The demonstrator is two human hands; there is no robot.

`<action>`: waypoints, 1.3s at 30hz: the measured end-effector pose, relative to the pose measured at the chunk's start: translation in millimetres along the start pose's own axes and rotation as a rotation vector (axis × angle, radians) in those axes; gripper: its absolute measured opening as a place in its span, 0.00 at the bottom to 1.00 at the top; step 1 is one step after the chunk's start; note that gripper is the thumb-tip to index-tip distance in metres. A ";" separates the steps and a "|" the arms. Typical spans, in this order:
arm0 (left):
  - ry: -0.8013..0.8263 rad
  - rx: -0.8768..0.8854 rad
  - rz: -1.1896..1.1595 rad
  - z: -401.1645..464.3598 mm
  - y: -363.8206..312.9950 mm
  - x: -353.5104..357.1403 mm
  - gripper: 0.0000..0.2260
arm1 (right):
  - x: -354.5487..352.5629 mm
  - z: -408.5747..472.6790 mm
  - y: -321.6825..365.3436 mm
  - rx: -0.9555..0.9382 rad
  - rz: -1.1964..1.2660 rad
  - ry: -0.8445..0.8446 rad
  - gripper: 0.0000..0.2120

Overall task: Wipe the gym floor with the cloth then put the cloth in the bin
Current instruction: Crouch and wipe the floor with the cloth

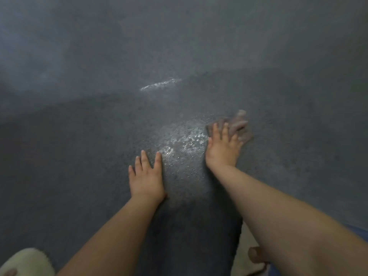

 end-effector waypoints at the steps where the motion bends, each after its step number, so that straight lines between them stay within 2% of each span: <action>1: 0.000 -0.012 -0.006 -2.1 5.0 3.4 0.52 | 12.6 -14.6 25.5 -0.126 -0.053 0.043 0.25; 5: -0.015 -0.079 -0.029 -9.9 24.7 16.5 0.52 | 60.0 -88.1 96.8 -0.726 -0.235 0.257 0.25; 8: -0.012 -0.111 -0.055 -15.0 35.8 25.3 0.53 | 63.0 -94.0 90.2 -1.020 -0.315 0.233 0.24; 10: -0.004 -0.113 -0.090 -17.3 40.6 28.2 0.54 | 52.4 -66.7 71.6 -1.031 -0.380 0.163 0.24; 11: -0.001 -0.111 -0.105 -18.2 42.7 29.3 0.54 | 45.0 -46.3 59.2 -0.967 -0.388 0.118 0.26; 14: 0.002 -0.114 -0.136 -19.3 49.6 31.7 0.55 | 8.3 12.3 19.0 -0.523 -0.301 -0.021 0.32; 16: 0.009 -0.121 -0.163 -18.4 56.1 34.1 0.56 | -2.9 34.0 3.5 -0.228 -0.214 -0.022 0.32; 19: 0.009 -0.127 -0.193 -16.8 67.1 37.3 0.55 | -7.5 37.7 30.4 -0.067 -0.092 -0.008 0.28; 22: -0.014 -0.151 -0.211 -15.9 80.5 38.5 0.54 | 9.5 24.1 84.1 -0.232 -0.172 0.018 0.29; 28: -0.008 -0.274 -0.239 -20.0 107.2 44.9 0.55 | 70.9 -72.3 171.6 -0.831 -0.325 0.176 0.27; 31: 0.018 -0.283 -0.232 -20.9 117.1 48.6 0.56 | 92.5 -121.8 165.8 -1.100 -0.343 0.242 0.25; 35: 0.041 -0.243 -0.163 -20.3 119.9 50.0 0.53 | 89.2 -123.8 118.9 -1.348 -0.410 0.268 0.22; 37: 0.034 -0.246 -0.166 -19.3 120.8 49.6 0.53 | 71.5 -98.9 104.9 -1.355 -0.395 0.200 0.22; 39: 0.031 -0.249 -0.176 -19.2 121.6 49.9 0.54 | 49.9 -56.9 100.6 -1.154 -0.350 0.096 0.25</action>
Point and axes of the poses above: each hand's wrist, its own z-axis towards the middle knuckle, its own x-axis out of the palm, y = z × x, the point moved 7 cm from there along z, towards the middle knuckle, and after that the axes turned 4 degrees about z, right-handed, at the moved point
